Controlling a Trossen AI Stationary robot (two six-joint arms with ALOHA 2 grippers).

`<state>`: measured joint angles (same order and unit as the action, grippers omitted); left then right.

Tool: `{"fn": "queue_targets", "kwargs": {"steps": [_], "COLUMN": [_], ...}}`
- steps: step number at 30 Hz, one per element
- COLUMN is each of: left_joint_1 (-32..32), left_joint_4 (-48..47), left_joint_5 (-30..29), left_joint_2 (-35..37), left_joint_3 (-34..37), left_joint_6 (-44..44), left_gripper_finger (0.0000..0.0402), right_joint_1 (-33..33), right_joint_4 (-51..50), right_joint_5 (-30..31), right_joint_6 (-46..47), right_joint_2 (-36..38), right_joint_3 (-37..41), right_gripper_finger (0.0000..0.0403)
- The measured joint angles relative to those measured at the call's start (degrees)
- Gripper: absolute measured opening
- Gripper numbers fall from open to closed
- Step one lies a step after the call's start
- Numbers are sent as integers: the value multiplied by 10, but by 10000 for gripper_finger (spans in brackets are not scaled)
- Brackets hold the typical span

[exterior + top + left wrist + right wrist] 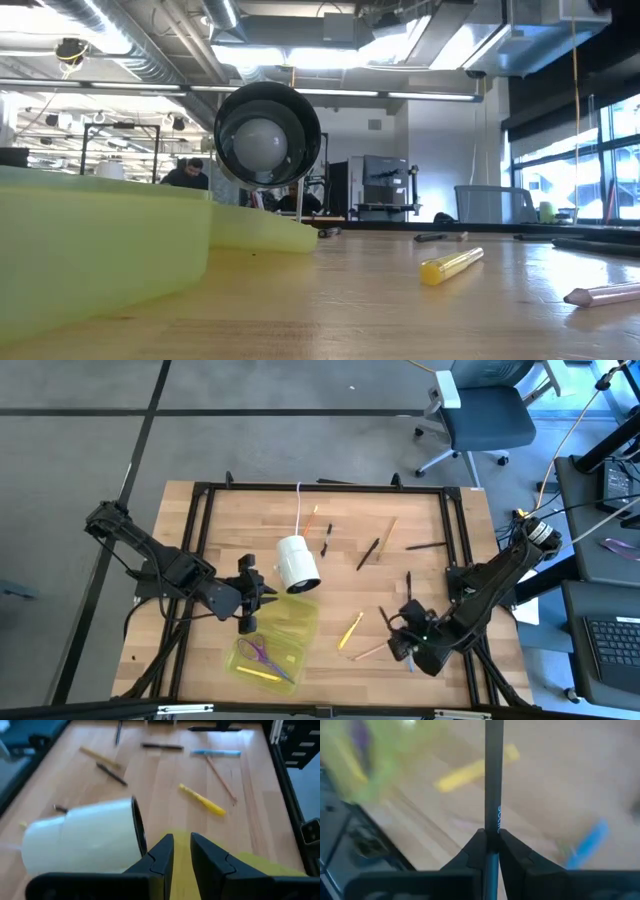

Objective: Pick & place school supplies into a supply box
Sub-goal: Put the black pen into the supply box

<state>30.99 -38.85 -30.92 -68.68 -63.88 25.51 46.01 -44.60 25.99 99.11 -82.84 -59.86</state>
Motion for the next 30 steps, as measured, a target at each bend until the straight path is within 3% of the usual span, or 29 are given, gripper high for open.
{"fn": "queue_targets", "kwargs": {"steps": [3,7,10,15,20,30], "left_joint_1": [-2,-22,-39,-64,-87,-120], "left_joint_4": [58,179,276,361,408,554], "left_joint_5": [-6,79,137,172,173,232], "left_joint_2": [-8,-30,-55,-102,-140,-179], "left_joint_3": [0,0,0,0,0,0], "left_joint_6": [-28,-48,-72,-79,-57,-60], "left_gripper_finger": [60,77,96,129,154,162], "right_joint_1": [-21,-55,-81,-104,-106,-106], "right_joint_4": [67,211,324,450,492,490], "right_joint_5": [67,132,140,140,128,114], "right_joint_6": [-110,-309,-460,-637,-709,-726], "right_joint_2": [0,0,0,0,0,0], "right_joint_3": [-14,-15,-15,-16,-16,-16], "right_gripper_finger": [39,39,39,39,38,39]}}
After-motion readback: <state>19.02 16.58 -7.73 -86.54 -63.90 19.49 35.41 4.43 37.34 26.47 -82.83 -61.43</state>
